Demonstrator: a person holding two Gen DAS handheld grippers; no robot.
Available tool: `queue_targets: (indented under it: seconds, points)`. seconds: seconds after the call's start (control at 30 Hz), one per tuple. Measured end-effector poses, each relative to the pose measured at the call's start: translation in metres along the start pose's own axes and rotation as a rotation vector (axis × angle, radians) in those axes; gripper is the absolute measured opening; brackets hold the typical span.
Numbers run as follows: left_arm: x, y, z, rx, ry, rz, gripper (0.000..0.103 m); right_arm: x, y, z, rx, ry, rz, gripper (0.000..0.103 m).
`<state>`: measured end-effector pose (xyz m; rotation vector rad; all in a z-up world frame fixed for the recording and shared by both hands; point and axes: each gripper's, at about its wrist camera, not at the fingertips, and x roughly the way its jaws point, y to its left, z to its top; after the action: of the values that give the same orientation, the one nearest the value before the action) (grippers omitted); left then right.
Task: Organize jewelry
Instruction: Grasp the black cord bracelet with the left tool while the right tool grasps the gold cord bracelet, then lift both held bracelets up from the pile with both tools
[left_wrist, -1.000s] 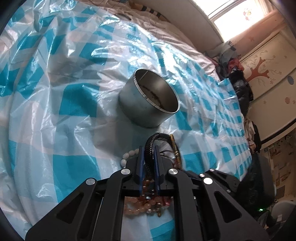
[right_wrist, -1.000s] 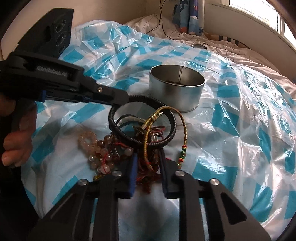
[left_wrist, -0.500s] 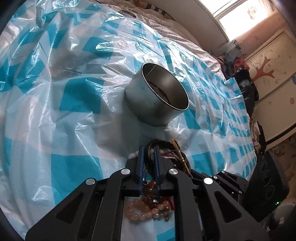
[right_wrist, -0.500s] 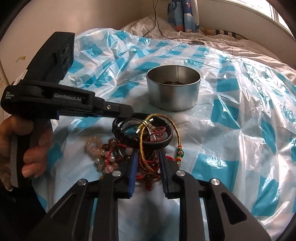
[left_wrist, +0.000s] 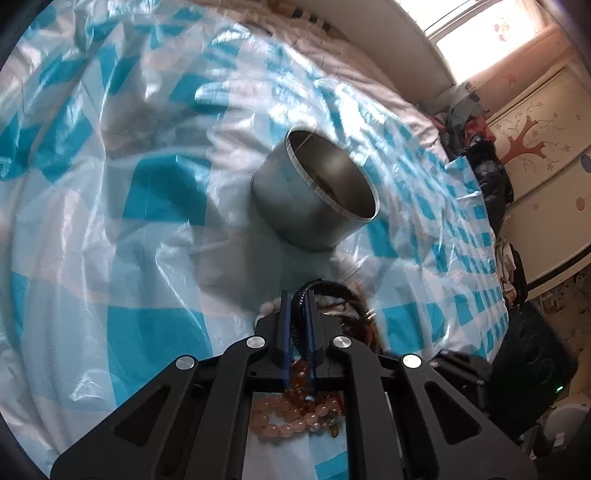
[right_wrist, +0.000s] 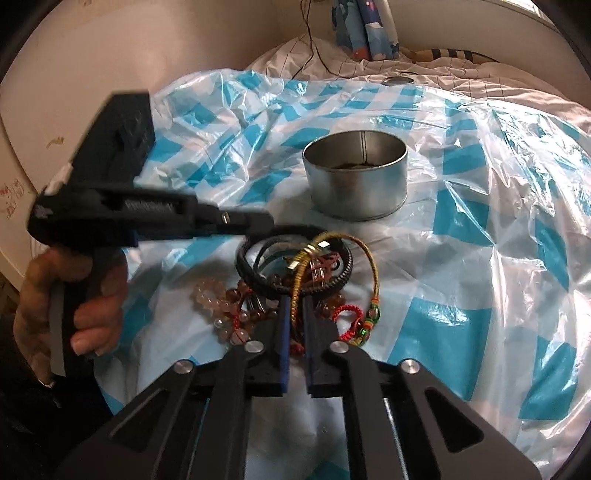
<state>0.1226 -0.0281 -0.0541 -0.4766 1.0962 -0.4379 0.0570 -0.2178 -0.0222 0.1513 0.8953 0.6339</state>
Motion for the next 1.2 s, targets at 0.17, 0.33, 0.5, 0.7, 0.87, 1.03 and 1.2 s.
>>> queue_targets:
  seconds: [0.17,0.33,0.5,0.7,0.87,1.03,1.2]
  points:
    - [0.008,0.007,-0.001,-0.039,0.021,0.012,0.011,-0.007,-0.012,0.002,0.085,-0.024,0.071,0.005]
    - [0.008,0.013,-0.002,-0.056,0.025,0.030,0.026,-0.007,-0.022,0.003,0.151,-0.027,0.109,0.005]
    - [0.000,0.019,-0.001,-0.081,-0.004,0.039,0.043,-0.003,-0.023,0.004,0.149,-0.023,0.097,0.005]
    - [0.004,0.010,-0.001,-0.060,0.012,0.025,0.047,0.003,-0.026,0.003,0.160,-0.003,0.084,0.005]
    - [0.005,0.004,-0.005,-0.060,0.025,-0.042,0.048,0.009,-0.031,0.001,0.178,0.024,0.067,0.005]
    - [0.006,-0.001,-0.005,-0.046,0.010,-0.054,0.038,0.012,-0.033,0.000,0.182,0.036,0.056,0.005]
    - [-0.002,-0.006,-0.003,-0.010,-0.041,-0.011,0.013,0.012,-0.034,0.000,0.199,0.038,0.055,0.005]
